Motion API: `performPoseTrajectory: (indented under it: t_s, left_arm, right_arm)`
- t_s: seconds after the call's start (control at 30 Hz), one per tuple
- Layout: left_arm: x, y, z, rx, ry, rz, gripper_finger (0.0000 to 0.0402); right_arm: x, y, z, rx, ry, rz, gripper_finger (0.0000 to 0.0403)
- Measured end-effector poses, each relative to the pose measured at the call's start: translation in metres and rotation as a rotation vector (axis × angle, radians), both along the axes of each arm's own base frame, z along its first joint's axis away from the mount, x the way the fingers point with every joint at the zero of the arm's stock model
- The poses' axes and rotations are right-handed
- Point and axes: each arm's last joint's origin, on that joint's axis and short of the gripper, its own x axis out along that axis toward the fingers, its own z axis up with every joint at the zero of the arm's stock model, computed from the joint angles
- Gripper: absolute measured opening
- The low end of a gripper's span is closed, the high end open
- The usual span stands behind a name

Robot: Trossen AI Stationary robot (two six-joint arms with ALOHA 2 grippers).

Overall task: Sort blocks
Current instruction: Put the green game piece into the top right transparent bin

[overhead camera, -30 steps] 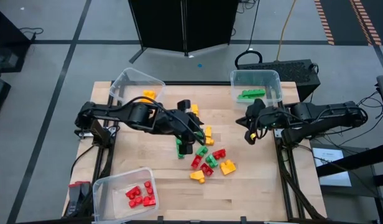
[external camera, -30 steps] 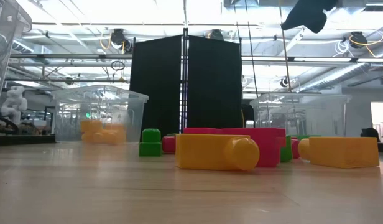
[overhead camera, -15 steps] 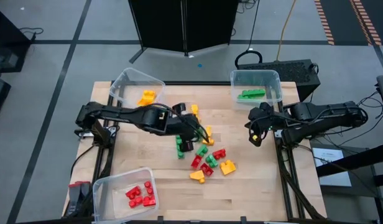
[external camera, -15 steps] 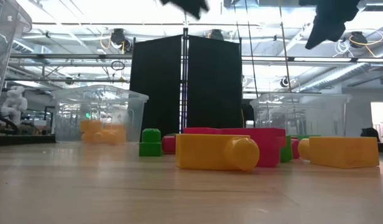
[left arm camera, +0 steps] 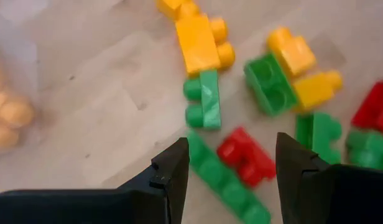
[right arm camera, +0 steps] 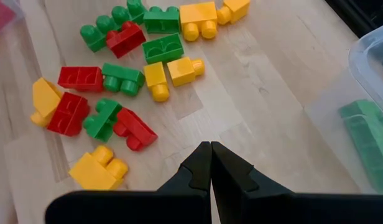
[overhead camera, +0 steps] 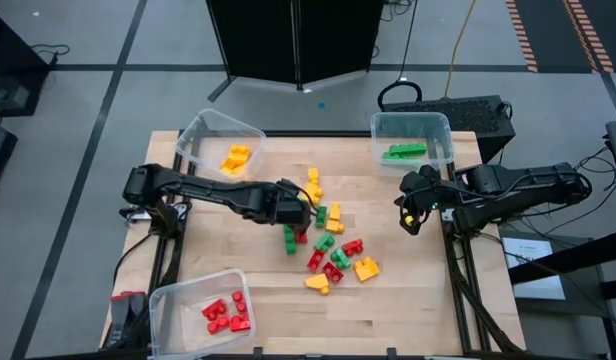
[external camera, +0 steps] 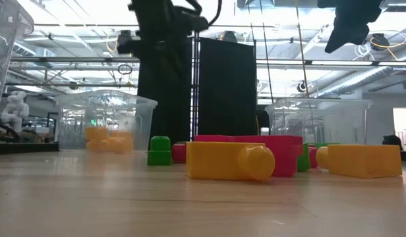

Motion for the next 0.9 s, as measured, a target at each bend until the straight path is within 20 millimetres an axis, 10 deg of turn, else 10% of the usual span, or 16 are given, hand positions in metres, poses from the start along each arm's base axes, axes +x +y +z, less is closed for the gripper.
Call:
performPoseTrajectory:
  t_s: [0.57,0.9]
  left_arm:
    - [0.033,0.052,-0.083,-0.097,0.078,-0.055,0.0144]
    - [0.035,0.067,-0.099,-0.082,0.116,0.004,0.0144]
  right_arm:
    - [0.0,0.0,0.0,0.031,-0.016,-0.042,0.0006]
    - [0.0,0.0,0.0,0.022,-0.012,-0.03,0.0006]
